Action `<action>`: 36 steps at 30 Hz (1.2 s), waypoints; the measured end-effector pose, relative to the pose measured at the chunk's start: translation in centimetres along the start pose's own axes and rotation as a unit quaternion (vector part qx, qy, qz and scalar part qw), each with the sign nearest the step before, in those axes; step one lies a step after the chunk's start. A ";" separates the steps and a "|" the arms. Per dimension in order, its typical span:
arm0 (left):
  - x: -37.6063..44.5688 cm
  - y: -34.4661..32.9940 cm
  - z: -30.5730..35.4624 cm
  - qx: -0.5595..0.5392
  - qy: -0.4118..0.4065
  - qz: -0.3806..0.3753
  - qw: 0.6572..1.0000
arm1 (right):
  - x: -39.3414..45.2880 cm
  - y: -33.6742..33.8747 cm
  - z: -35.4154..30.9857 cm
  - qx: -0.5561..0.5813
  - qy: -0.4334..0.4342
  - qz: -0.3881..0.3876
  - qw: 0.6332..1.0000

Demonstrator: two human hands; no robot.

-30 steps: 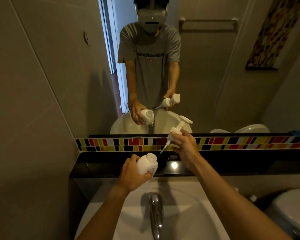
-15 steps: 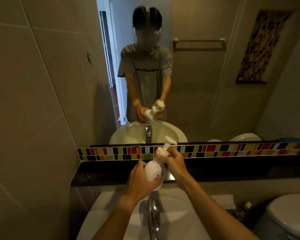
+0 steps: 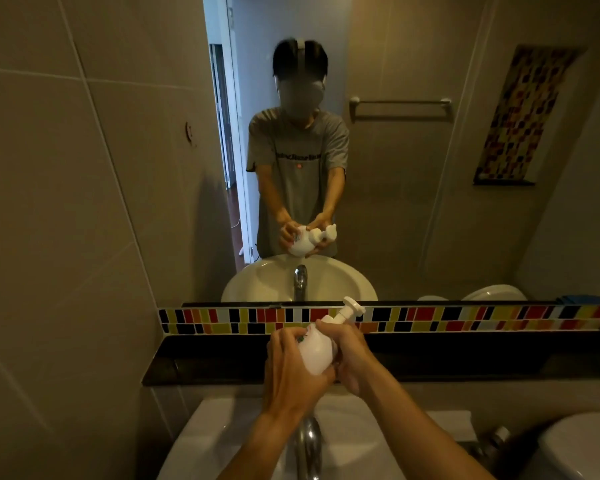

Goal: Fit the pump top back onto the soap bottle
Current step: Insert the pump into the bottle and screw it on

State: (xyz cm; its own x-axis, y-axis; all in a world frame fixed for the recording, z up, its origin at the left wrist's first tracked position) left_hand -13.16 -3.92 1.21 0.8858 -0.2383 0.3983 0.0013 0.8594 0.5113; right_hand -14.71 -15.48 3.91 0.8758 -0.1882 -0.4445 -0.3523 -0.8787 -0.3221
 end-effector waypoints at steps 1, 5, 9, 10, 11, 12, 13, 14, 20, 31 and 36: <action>0.1 0.3 0.0 -0.031 -0.001 -0.015 0.999 | -0.2 0.3 -0.3 0.011 -0.012 -0.019 1.000; 1.2 1.7 0.5 -0.233 0.115 -0.063 0.964 | -0.6 1.1 -1.1 0.087 -0.057 -0.099 0.990; 2.3 1.6 0.4 -0.342 0.260 -0.148 0.891 | 0.1 0.7 -1.8 0.103 -0.040 -0.086 0.990; 2.5 1.4 0.4 -0.372 0.280 -0.146 0.873 | 0.4 0.6 -1.9 0.104 -0.035 -0.081 0.991; 2.8 1.3 0.2 -0.394 0.302 -0.137 0.857 | 0.7 0.5 -2.2 0.097 -0.030 -0.075 0.992; 3.0 1.2 0.2 -0.412 0.323 -0.130 0.842 | 1.0 0.5 -2.4 0.077 -0.024 -0.065 0.995; 3.2 1.2 0.2 -0.429 0.343 -0.127 0.825 | 1.0 0.5 -2.8 0.051 -0.016 -0.051 0.997; 3.3 1.2 0.4 -0.443 0.358 -0.134 0.811 | 1.1 0.6 -3.1 0.032 -0.007 -0.039 0.999; 4.3 1.7 0.2 -0.431 0.349 -0.151 0.818 | 0.9 1.9 -4.2 0.010 -0.004 -0.038 0.999; 3.9 0.5 0.4 -0.182 0.108 -0.056 0.976 | 1.6 1.3 -3.6 -0.045 0.016 0.036 0.998; 4.4 1.4 0.5 -0.312 0.193 -0.062 0.928 | 1.8 1.3 -4.2 0.054 0.003 0.012 0.998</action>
State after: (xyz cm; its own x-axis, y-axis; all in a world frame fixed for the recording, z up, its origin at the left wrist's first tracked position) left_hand -9.47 -4.01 4.04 0.9612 -0.2759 0.0016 0.2756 0.9598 -0.0530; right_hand -12.22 -18.81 6.24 0.8687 -0.2111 -0.4482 -0.4058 -0.8221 -0.3993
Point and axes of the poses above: each hand's wrist, its own x-axis towards the middle knuckle, its own y-axis out of the back of the hand, z = x × y, the point moved 2 cm from there along x, towards the middle knuckle, and after that the axes turned 6 degrees about -y, right-handed, at the moved point
